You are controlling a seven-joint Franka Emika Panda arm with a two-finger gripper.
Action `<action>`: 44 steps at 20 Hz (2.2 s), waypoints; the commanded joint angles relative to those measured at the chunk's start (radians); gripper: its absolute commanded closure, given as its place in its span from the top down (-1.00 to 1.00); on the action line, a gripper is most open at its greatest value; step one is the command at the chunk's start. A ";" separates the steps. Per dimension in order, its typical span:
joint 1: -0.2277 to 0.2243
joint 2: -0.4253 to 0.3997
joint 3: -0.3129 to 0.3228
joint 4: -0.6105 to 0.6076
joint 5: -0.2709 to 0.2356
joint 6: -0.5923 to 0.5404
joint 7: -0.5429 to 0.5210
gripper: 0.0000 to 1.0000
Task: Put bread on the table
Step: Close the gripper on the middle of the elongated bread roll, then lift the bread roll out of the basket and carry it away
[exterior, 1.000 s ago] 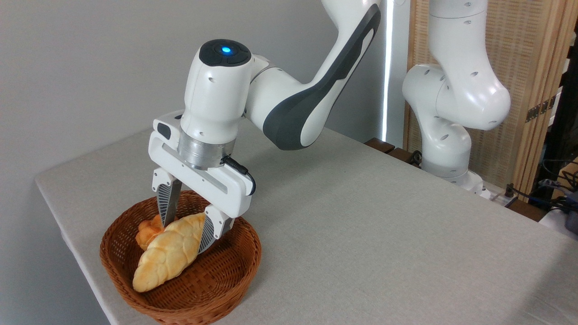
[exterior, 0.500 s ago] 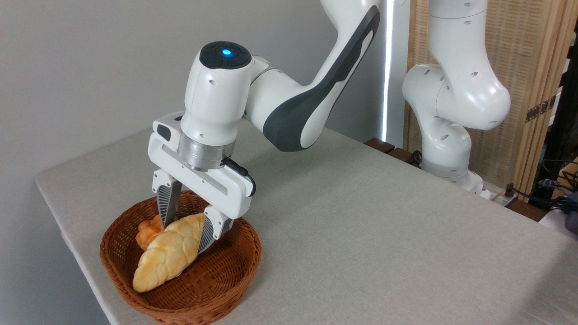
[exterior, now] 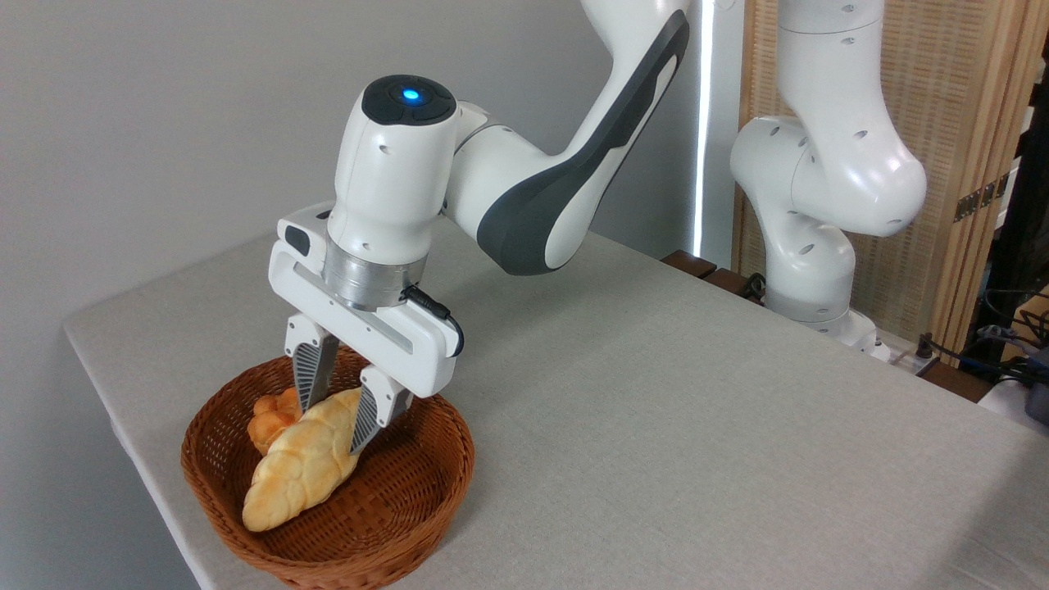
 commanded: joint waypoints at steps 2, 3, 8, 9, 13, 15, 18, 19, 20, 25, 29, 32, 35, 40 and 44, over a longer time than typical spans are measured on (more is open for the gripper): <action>0.001 -0.004 -0.005 -0.014 -0.028 0.041 0.019 -0.20; 0.001 -0.004 -0.006 -0.014 -0.028 0.041 0.019 -0.22; 0.001 -0.004 -0.006 -0.013 -0.029 0.041 0.019 -0.24; 0.001 -0.004 -0.005 -0.013 -0.028 0.041 0.019 -0.25; 0.001 -0.004 -0.005 -0.013 -0.028 0.039 0.019 -0.29; 0.001 -0.006 -0.005 -0.014 -0.028 0.037 0.019 -0.29; 0.001 -0.012 -0.005 -0.013 -0.025 0.030 0.021 -0.29; 0.001 -0.013 -0.005 -0.013 -0.026 0.027 0.019 -0.29; 0.001 -0.015 -0.005 -0.013 -0.025 0.019 0.019 -0.29; 0.001 -0.030 0.000 -0.011 -0.025 0.004 0.016 -0.37; 0.001 -0.046 0.005 -0.008 -0.025 -0.012 0.015 -0.37; 0.001 -0.078 0.009 -0.006 -0.025 -0.054 0.016 -0.37; 0.001 -0.113 0.012 -0.006 -0.025 -0.088 0.016 -0.37; 0.001 -0.190 0.014 -0.006 -0.028 -0.195 0.015 -0.37; -0.001 -0.272 0.034 -0.011 -0.017 -0.356 0.021 -0.37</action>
